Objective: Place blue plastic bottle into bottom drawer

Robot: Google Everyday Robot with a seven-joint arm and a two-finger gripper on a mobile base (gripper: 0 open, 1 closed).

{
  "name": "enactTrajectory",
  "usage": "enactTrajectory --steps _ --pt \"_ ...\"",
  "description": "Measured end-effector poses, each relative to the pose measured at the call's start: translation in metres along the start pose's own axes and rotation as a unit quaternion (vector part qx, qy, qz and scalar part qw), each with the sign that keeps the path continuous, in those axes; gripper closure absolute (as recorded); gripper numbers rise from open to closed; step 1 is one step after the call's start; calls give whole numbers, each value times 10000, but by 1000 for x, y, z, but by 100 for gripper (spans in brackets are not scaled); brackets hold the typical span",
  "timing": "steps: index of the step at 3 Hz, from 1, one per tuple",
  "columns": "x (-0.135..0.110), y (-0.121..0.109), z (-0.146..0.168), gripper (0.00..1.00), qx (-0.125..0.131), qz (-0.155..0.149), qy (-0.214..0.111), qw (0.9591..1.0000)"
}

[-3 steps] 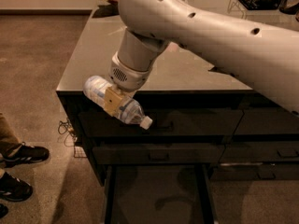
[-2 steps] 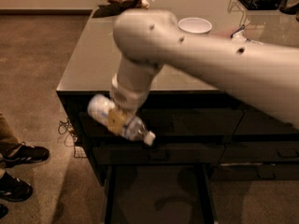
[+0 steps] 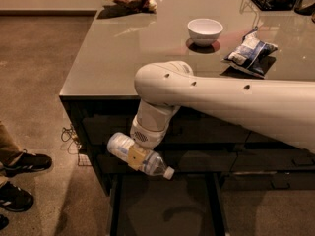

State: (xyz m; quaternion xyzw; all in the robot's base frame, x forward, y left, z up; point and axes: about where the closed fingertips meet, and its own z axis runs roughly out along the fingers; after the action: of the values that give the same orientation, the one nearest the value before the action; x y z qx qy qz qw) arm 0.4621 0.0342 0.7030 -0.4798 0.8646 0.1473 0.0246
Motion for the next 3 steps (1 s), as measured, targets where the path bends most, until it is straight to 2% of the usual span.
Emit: enactTrajectory --steps 1,2,3 --pt "0 0 0 100 0 0 0 10000" --pt "6 -7 13 100 87 100 115 9998" --pt "25 -20 53 100 120 -31 272 9996"
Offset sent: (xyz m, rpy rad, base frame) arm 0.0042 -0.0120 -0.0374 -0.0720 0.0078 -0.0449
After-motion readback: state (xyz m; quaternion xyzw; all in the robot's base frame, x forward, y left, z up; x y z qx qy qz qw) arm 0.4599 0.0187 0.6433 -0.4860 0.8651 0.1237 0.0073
